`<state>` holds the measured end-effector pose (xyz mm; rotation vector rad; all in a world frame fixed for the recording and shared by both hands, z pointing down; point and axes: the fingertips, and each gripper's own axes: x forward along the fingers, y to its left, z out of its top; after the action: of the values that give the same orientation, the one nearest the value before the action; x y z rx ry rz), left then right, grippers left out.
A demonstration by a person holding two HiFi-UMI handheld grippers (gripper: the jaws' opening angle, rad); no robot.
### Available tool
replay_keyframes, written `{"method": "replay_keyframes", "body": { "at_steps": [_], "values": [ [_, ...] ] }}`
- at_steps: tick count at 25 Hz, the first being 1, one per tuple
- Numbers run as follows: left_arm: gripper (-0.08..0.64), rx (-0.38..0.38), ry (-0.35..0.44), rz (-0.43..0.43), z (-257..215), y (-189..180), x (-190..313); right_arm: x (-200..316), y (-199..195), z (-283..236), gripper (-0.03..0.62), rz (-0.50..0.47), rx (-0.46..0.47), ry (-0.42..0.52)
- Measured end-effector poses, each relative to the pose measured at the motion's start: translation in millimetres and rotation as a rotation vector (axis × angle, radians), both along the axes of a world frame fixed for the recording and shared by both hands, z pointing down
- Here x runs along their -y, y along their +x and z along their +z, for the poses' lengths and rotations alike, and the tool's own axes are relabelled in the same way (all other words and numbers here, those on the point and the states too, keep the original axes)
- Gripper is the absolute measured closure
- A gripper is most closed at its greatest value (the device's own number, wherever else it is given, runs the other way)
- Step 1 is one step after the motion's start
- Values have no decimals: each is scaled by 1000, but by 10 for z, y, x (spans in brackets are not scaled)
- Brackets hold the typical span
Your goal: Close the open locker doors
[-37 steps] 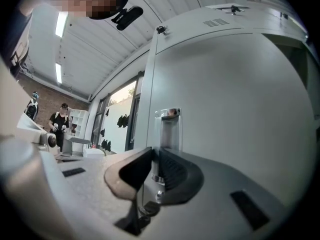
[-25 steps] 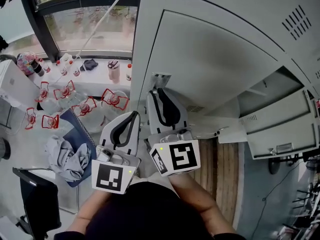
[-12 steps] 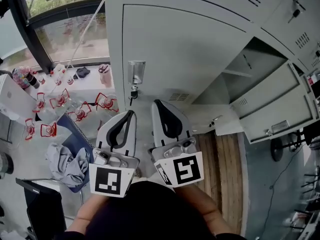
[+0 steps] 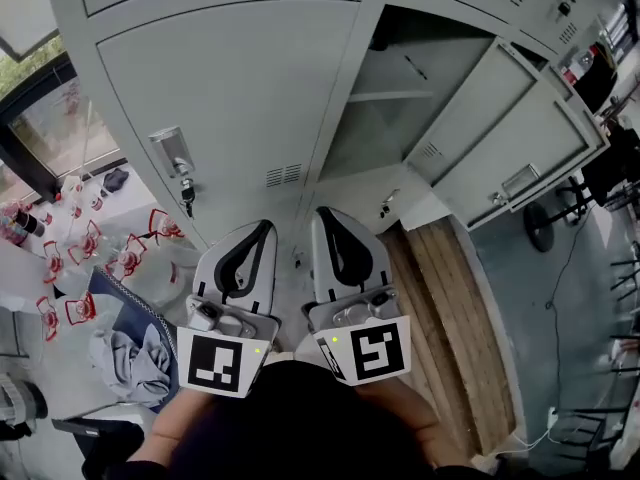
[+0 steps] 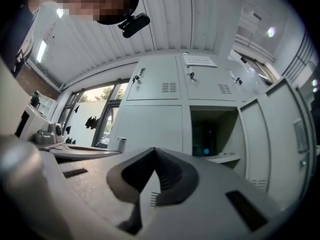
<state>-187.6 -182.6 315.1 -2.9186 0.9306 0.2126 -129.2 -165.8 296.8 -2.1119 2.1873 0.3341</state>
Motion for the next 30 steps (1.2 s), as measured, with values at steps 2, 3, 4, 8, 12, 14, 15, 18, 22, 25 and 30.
{"method": "replay_keyframes", "body": {
  "at_steps": [2, 3, 4, 8, 12, 14, 15, 18, 22, 25, 30],
  "values": [
    [560, -1, 4, 54, -15, 200, -89, -122, 191, -20, 592, 55, -4, 6],
    [560, -2, 7, 81, -22, 303, -136, -181, 287, -28, 592, 80, -5, 8],
    [560, -3, 10, 107, -28, 408, -184, -238, 383, -32, 592, 103, -4, 10],
    [560, 8, 25, 185, -21, 819, -376, -441, 777, -24, 592, 173, 7, 20],
    [560, 13, 32, 230, -7, 1265, -522, -591, 1212, 2, 592, 206, 15, 26],
    [560, 8, 36, 233, -28, 1511, -580, -649, 1438, -10, 592, 204, 11, 28],
    [560, 4, 39, 232, -46, 1639, -607, -676, 1549, -18, 592, 199, 10, 26],
    [560, -1, 44, 221, -85, 2025, -692, -755, 1885, -31, 592, 176, 2, 11],
    [560, 20, 50, 190, -124, 2476, -784, -825, 2325, -39, 592, 135, -17, 15],
    [560, 27, 59, 151, -125, 2752, -845, -873, 2614, 5, 592, 96, -7, 16],
    [560, 20, 35, 71, -38, 3169, -952, -986, 3031, 66, 592, 18, -3, 3]
  ]
}}
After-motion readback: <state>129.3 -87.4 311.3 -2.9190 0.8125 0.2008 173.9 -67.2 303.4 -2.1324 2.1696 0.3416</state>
